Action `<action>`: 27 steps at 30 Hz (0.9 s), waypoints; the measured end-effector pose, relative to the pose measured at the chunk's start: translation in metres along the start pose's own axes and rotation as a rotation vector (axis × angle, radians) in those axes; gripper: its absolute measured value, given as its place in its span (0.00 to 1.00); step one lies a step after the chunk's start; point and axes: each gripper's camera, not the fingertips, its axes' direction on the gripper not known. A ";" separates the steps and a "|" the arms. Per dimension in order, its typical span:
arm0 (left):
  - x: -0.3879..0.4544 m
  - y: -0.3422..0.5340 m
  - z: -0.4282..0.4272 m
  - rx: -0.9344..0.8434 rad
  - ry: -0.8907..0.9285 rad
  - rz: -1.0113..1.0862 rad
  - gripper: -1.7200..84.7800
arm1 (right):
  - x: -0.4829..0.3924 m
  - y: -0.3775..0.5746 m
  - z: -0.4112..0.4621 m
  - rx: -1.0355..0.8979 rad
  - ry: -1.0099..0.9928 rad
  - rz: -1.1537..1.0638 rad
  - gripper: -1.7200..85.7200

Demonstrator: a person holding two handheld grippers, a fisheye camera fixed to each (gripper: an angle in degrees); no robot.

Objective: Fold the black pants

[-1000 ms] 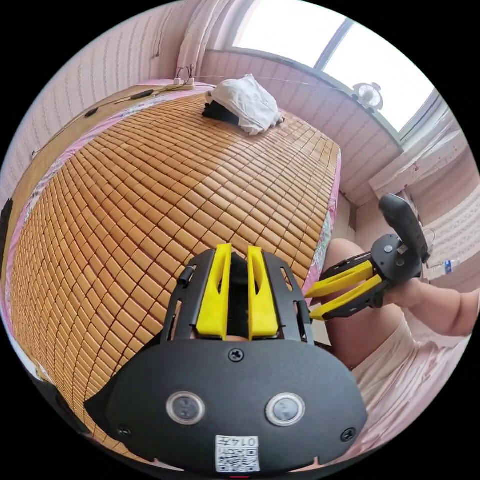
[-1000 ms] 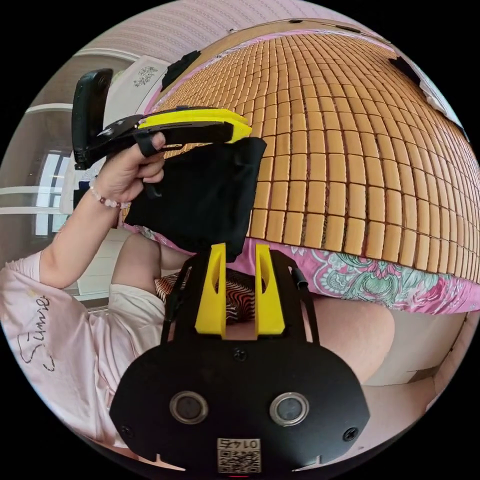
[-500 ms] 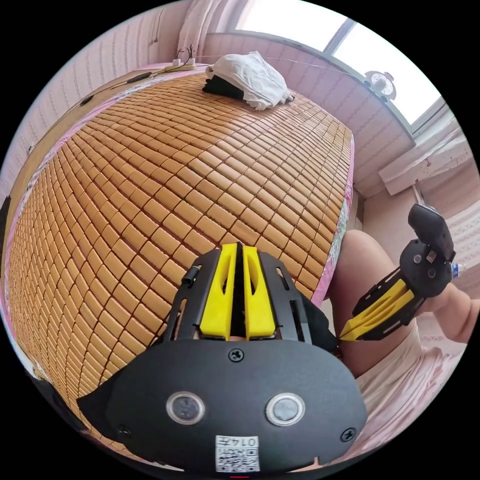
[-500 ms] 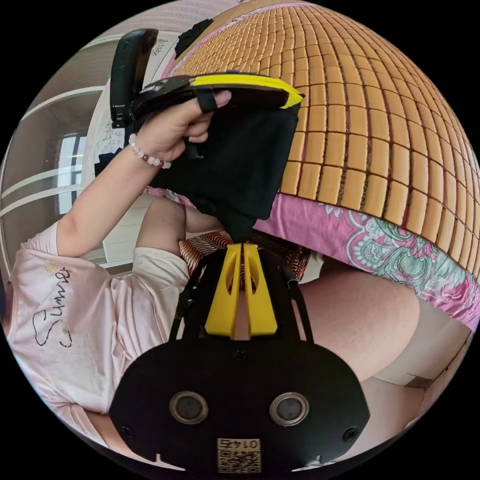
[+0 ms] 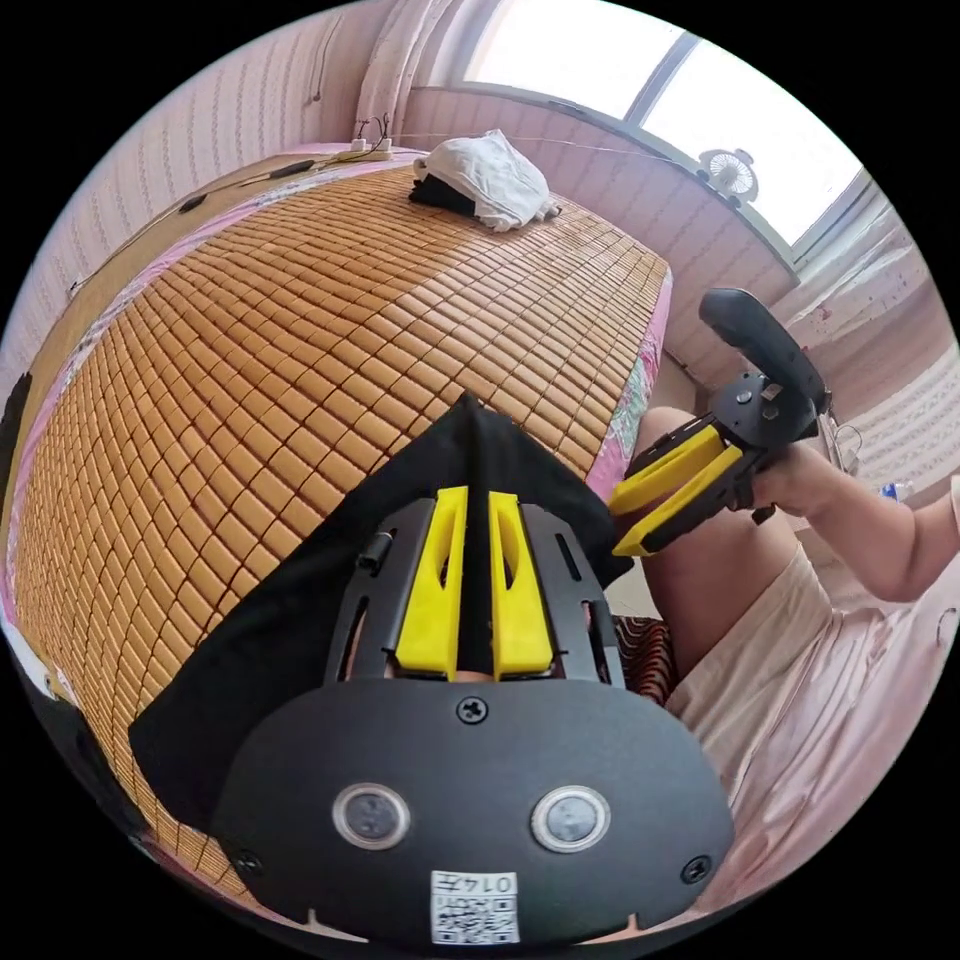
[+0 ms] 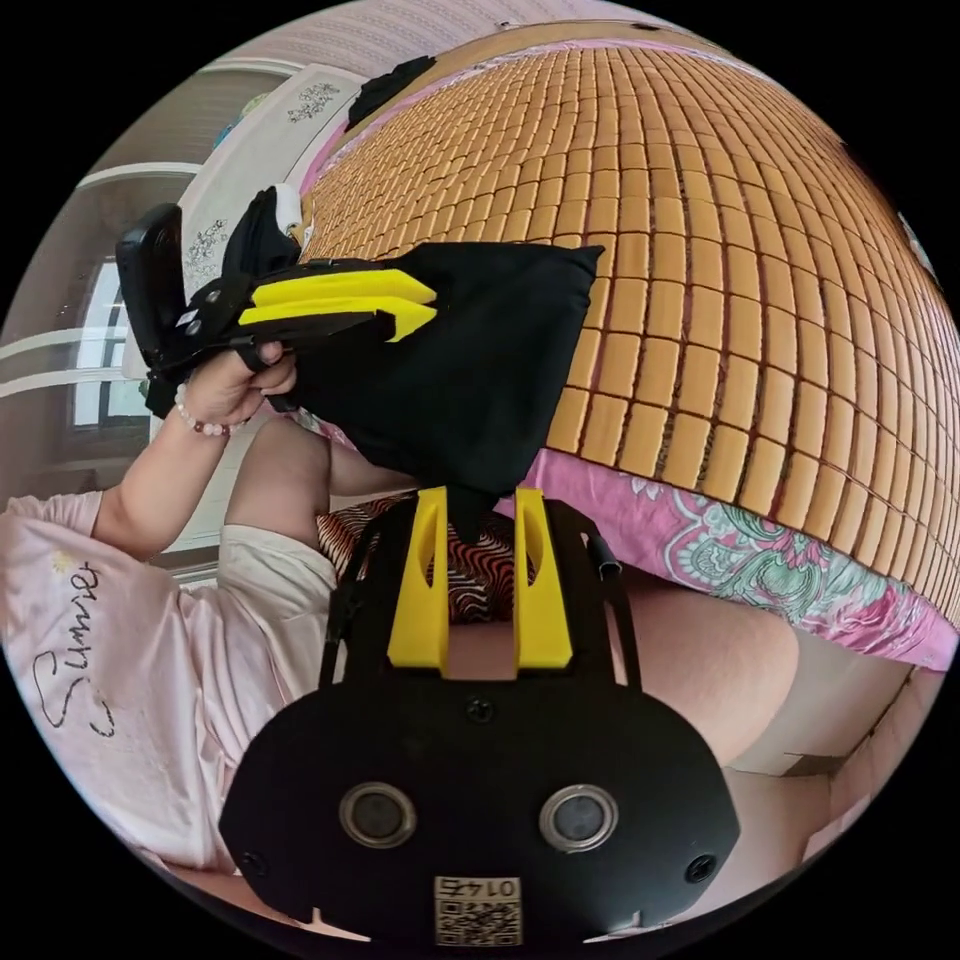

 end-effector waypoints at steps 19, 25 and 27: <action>-0.054 0.229 -0.093 0.175 -0.187 -0.611 0.08 | -0.128 0.032 0.036 0.138 0.424 -0.251 0.10; 0.020 0.165 -0.017 0.123 0.144 -0.271 0.08 | -0.130 0.037 0.059 0.037 0.406 -0.294 0.11; 0.030 0.161 -0.010 0.134 0.158 -0.256 0.08 | -0.142 0.036 0.068 0.031 0.412 -0.329 0.10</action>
